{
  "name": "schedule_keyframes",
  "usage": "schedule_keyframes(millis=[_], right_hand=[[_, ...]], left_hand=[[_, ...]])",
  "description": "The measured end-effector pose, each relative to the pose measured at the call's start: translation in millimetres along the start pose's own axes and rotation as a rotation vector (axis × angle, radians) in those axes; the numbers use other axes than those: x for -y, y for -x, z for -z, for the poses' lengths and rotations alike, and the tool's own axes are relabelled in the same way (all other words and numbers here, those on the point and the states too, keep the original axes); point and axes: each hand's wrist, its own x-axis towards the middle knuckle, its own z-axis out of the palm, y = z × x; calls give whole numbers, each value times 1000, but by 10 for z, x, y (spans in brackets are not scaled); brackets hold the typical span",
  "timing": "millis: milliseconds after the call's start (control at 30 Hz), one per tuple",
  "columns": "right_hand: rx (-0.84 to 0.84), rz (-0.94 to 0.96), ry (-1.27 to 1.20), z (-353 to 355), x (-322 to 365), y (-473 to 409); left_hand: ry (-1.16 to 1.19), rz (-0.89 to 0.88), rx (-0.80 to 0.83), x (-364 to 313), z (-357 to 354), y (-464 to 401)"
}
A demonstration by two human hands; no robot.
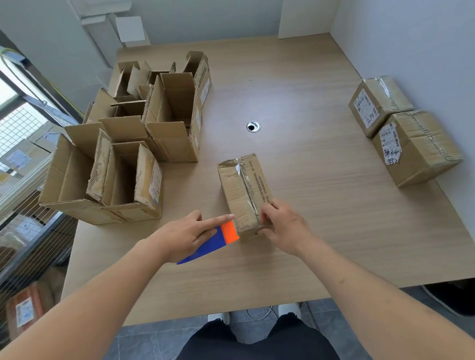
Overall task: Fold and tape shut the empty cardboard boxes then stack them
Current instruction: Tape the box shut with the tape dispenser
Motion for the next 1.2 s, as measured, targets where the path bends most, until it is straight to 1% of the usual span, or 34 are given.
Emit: schedule_keyframes(millis=[100,200,300,367,467,767,900,1033,1133,1200], right_hand=[[-55,-16,0,-16,58,-24],[7,-84,-19,-192,77,-3],[59,-88,108,-358,0,-15],[71,-106,131,-372,18,-55],[61,-108,145,-371,39,-53],[124,-112,129,-272,74,-38],[134,-119,148,-264,104,-24],[70,-129,252,-293,164,-22],[10,-149,312,-320,293,-51],[17,-167,324,-311,379,-86]], left_hand=[[11,5,-39,-59,-58,-50],[67,13,-79,-119,-142,-72],[135,12,-110,-118,-241,-47],[181,17,-137,-69,-283,20],[220,15,-114,19,-308,142],[203,32,-16,254,-249,291],[179,96,15,199,-256,252],[125,230,10,29,-332,10],[157,271,23,-114,-355,-202],[210,286,29,-137,-331,-326]])
